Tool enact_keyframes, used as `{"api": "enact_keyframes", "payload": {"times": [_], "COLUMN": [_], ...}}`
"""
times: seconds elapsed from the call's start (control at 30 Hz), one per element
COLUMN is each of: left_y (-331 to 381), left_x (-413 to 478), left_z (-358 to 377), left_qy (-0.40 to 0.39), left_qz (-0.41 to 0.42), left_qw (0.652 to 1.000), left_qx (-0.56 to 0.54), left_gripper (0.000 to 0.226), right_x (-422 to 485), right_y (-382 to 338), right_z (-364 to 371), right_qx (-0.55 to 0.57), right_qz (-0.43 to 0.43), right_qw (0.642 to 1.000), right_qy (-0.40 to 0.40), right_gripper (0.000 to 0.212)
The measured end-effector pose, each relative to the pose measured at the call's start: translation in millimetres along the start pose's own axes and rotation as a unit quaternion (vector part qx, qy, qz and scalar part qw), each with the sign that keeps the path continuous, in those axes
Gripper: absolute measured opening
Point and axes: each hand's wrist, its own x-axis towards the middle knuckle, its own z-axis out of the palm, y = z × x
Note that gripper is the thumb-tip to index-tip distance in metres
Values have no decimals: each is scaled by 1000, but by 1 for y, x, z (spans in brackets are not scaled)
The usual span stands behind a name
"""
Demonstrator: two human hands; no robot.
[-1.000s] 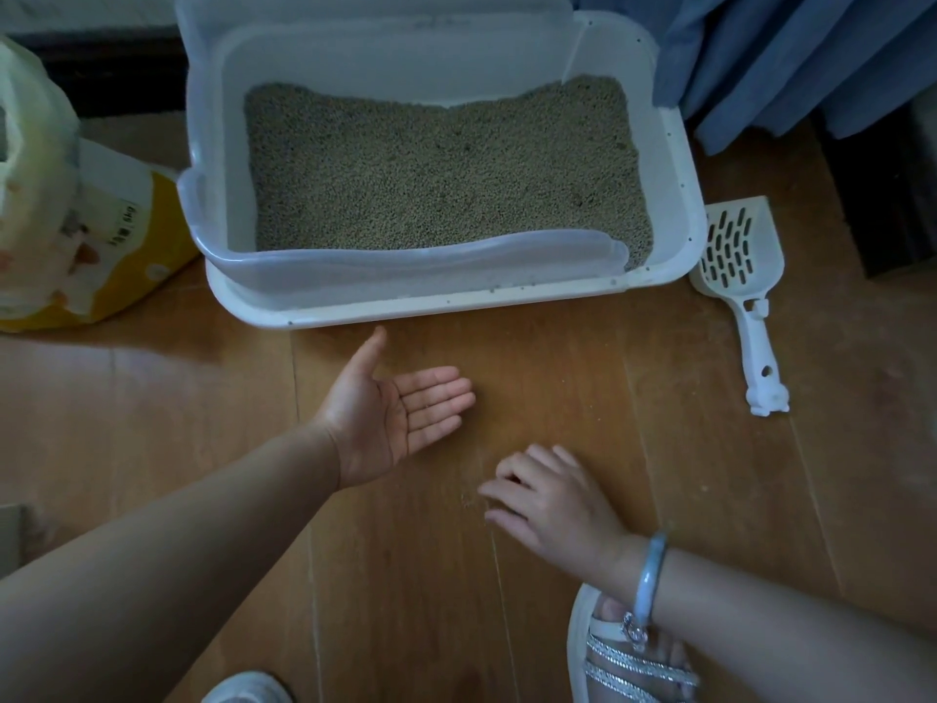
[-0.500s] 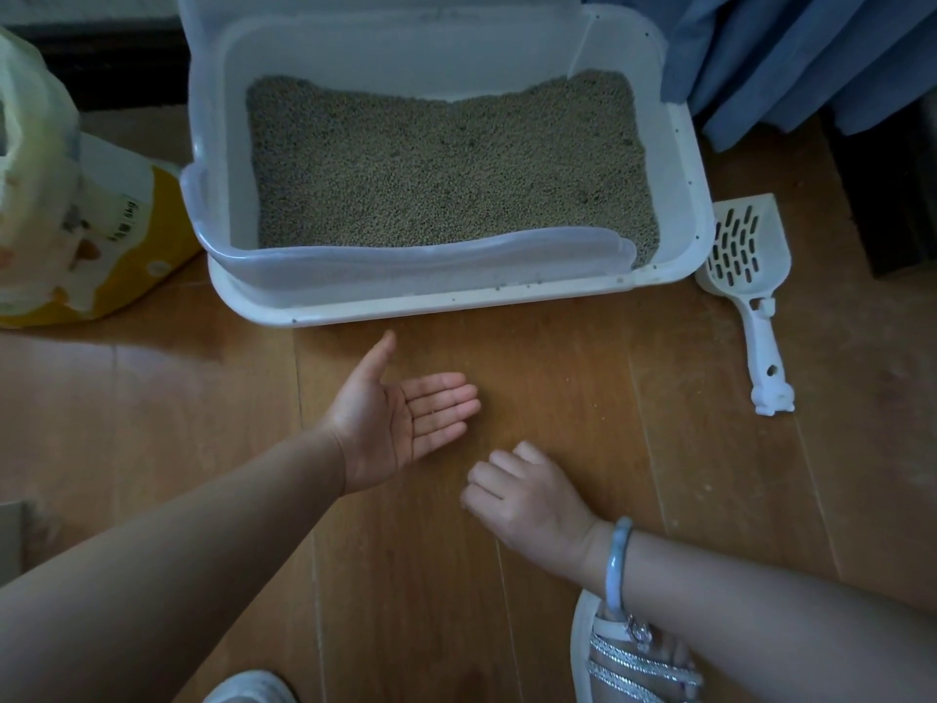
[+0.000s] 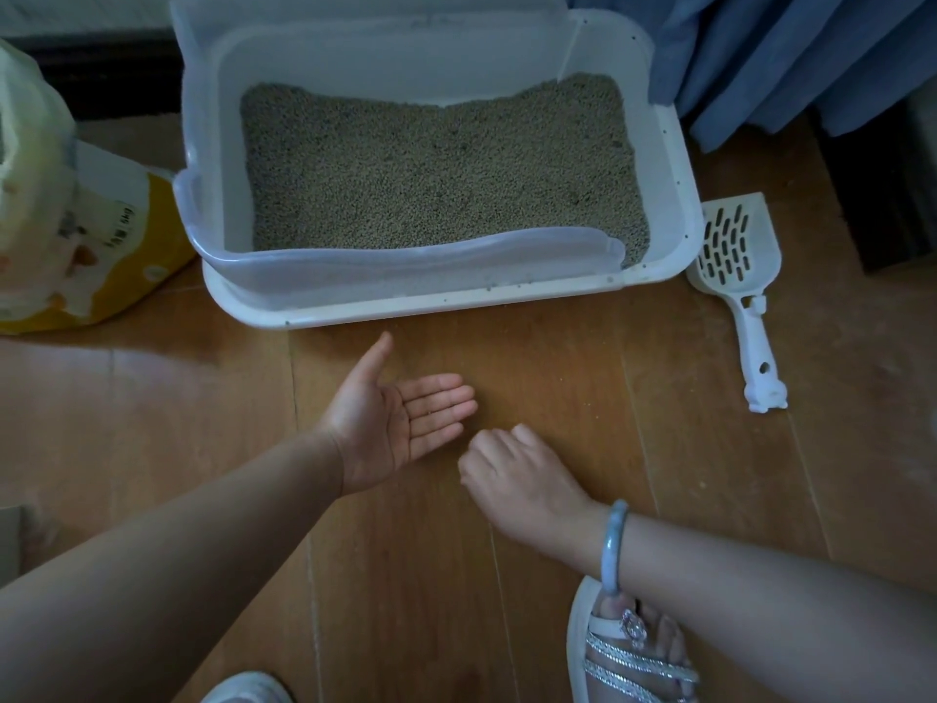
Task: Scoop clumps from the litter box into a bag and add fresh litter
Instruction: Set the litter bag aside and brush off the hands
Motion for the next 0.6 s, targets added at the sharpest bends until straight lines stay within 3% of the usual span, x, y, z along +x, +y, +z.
{"api": "enact_keyframes", "payload": {"times": [0.1,0.17,0.4,0.53,0.6], "left_y": [-1,-3,-2,1,1], "left_x": [0,-1,0,0,0], "left_z": [-2,-2,5,2,-1], "left_qy": [0,0,-14,4,7], "left_qz": [2,1,3,6,6], "left_qw": [1000,1000,999,1000,1000], "left_qx": [2,6,33,9,2], "left_gripper": [81,81,79,80,81], "right_x": [6,17,46,20,-1], "right_y": [2,1,5,24,32], "right_z": [-22,-37,-46,-44,-37], "right_qx": [101,155,166,191,163], "right_qz": [117,145,68,94,81], "right_qw": [987,975,980,968,977], "right_qy": [32,71,85,130,113], "right_gripper": [20,19,19,9,7]}}
